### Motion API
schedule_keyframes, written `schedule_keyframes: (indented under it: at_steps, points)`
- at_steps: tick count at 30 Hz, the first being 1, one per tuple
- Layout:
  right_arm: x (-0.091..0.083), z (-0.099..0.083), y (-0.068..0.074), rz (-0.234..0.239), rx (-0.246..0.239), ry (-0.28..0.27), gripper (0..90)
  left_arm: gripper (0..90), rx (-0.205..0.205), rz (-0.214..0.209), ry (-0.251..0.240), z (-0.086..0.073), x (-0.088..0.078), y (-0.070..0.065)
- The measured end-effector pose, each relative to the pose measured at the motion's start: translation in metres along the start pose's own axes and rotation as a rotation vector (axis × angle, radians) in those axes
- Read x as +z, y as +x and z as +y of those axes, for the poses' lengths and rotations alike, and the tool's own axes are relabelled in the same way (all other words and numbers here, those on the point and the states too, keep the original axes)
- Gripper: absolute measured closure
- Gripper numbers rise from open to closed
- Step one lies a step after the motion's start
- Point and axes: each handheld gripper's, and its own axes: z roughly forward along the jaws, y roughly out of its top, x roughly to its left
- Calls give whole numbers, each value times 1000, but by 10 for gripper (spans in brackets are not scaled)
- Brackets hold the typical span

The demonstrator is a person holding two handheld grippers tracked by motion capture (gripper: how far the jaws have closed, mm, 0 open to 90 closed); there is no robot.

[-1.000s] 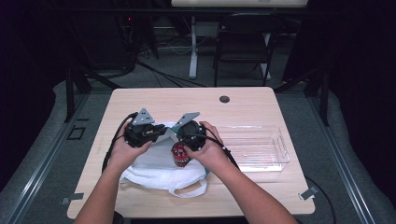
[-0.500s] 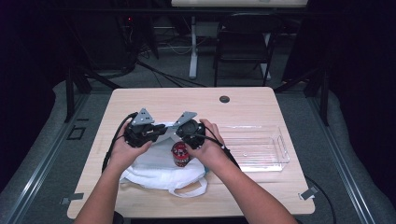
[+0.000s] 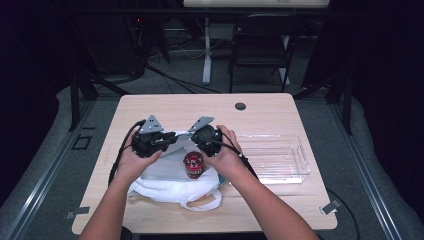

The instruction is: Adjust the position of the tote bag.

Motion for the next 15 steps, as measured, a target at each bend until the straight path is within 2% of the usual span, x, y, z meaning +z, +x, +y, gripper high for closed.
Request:
schedule_keyframes:
  at_steps: [5,15]
  points:
    - [1,0,-4,0,10,2,874,738,-6,0,-6,-1,-3,2]
    - [3,-1,-9,3,22,1,874,710,-31,6,-26,-3,-11,10]
